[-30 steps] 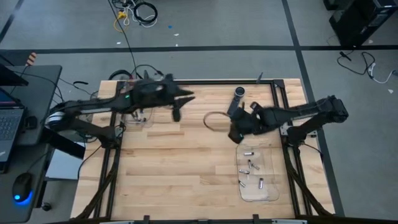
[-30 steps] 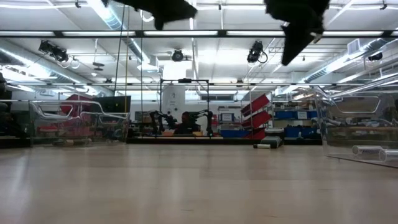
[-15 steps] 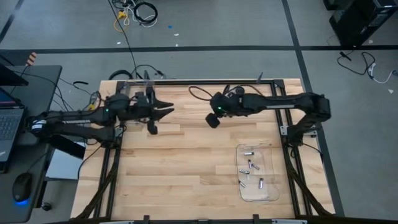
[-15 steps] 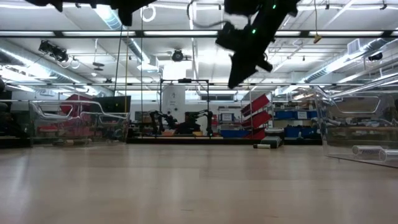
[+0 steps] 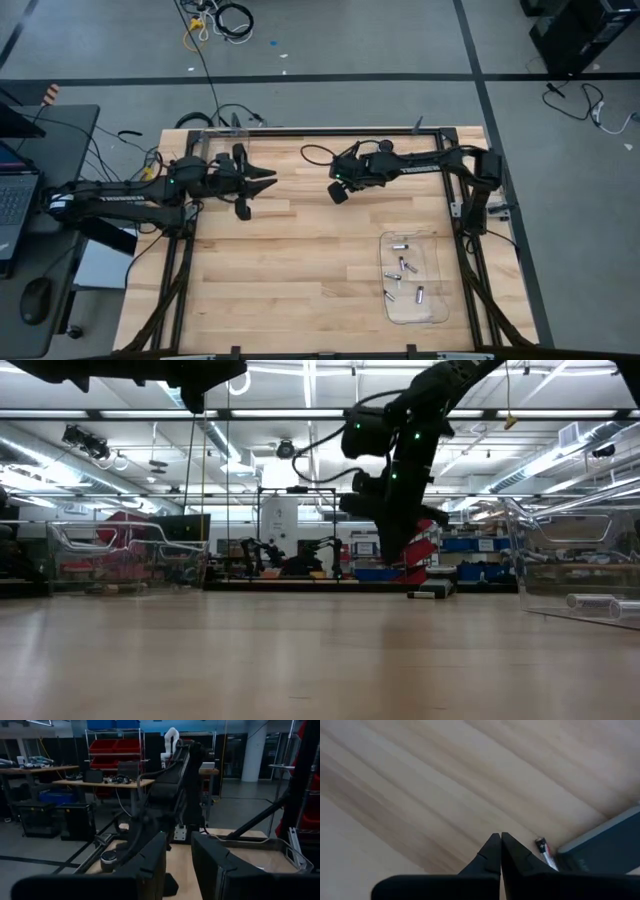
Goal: Sort batteries
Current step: Put the silver battery into the bottom transparent bin
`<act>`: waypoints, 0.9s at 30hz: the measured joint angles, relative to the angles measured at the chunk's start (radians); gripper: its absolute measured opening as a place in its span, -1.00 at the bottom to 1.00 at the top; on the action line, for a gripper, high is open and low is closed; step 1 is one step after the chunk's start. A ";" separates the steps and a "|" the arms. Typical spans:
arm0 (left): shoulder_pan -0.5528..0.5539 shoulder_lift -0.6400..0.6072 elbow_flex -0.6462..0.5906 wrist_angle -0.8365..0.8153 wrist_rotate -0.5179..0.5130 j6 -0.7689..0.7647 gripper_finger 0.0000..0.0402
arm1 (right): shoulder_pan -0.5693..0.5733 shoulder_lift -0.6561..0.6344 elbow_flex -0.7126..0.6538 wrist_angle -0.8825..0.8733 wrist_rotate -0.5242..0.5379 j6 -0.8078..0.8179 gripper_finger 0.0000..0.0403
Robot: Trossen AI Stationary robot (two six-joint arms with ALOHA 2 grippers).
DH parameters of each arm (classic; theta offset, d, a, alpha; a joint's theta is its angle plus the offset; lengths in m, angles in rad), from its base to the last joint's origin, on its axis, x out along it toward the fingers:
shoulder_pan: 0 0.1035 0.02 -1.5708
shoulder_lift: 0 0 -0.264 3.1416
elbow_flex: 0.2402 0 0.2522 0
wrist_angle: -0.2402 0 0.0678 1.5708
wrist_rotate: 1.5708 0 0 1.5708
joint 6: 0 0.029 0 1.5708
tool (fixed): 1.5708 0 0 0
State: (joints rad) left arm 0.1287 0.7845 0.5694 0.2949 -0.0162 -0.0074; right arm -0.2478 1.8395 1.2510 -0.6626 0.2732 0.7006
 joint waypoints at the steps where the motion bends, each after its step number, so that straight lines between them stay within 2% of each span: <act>1: 0.000 0.000 0.000 0.000 0.000 0.000 -0.55 | -0.001 0.010 0.000 -0.001 -0.005 0.003 -1.00; 11: 0.000 0.006 0.000 -0.001 -0.003 0.029 -0.55 | -0.010 0.026 0.000 -0.079 0.053 0.091 -1.00; 14: 0.000 0.006 0.000 0.001 -0.003 0.031 -0.55 | -0.016 0.025 0.000 -0.075 0.083 0.093 -1.00; 27: 0.000 0.007 0.000 -0.014 -0.003 0.032 -0.55 | -0.033 0.025 -0.074 -0.031 0.096 0.110 -1.00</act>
State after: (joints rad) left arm 0.1287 0.7914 0.5694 0.2813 -0.0189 0.0242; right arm -0.2809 1.8645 1.1772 -0.6931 0.3695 0.8104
